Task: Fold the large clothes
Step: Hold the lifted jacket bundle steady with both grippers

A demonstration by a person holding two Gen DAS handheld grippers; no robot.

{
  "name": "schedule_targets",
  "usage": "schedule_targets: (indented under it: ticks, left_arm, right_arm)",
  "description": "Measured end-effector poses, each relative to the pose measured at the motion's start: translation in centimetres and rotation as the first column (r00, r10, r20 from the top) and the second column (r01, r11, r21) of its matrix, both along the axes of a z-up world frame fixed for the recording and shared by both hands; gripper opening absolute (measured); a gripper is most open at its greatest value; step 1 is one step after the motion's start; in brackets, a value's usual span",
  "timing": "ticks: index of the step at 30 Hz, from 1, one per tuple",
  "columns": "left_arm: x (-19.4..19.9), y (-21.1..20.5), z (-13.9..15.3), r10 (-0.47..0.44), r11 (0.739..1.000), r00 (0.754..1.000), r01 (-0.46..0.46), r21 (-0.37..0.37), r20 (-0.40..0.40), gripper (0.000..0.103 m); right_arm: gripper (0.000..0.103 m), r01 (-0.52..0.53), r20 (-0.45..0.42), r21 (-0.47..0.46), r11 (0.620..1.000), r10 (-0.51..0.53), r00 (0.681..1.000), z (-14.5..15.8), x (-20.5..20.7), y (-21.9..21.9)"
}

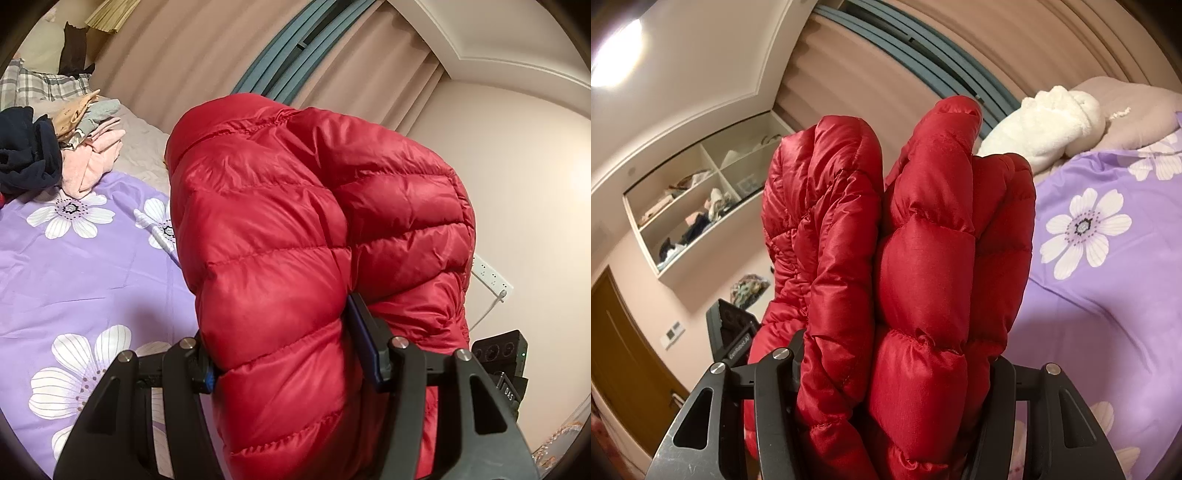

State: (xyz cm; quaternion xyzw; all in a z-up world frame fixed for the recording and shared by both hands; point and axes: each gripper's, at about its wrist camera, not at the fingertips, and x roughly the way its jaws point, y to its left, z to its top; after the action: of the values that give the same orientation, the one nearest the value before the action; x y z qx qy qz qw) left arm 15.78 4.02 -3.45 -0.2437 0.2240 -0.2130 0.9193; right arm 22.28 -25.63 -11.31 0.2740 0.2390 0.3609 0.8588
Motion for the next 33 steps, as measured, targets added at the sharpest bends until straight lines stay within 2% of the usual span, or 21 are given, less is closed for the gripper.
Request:
schedule_targets:
  ticks: [7, 10, 18, 33]
  left_arm:
    - [0.1, 0.9, 0.1, 0.023, 1.000, 1.000, -0.023, -0.014, -0.006, 0.058]
    - [0.0, 1.2, 0.0, 0.041, 0.999, 0.999, -0.041, 0.009, -0.009, 0.058]
    - [-0.2, 2.4, -0.8, 0.074, 0.997, 0.996, -0.073, 0.020, -0.046, 0.058]
    - [2.9, 3.7, -2.9, 0.067, 0.997, 0.991, -0.070, -0.024, -0.117, 0.058]
  right_arm:
    - [0.057, -0.004, 0.010, -0.028, 1.000, 0.004, 1.000, 0.4, 0.6, 1.2]
    - [0.058, -0.008, 0.021, -0.029, 1.000, 0.009, 1.000, -0.1, 0.6, 1.4]
    - [0.058, -0.037, -0.011, -0.047, 0.998, 0.036, 0.999, -0.6, 1.3, 2.2]
    - [0.058, 0.011, -0.061, -0.066, 0.998, -0.015, 0.998, -0.7, 1.8, 2.8]
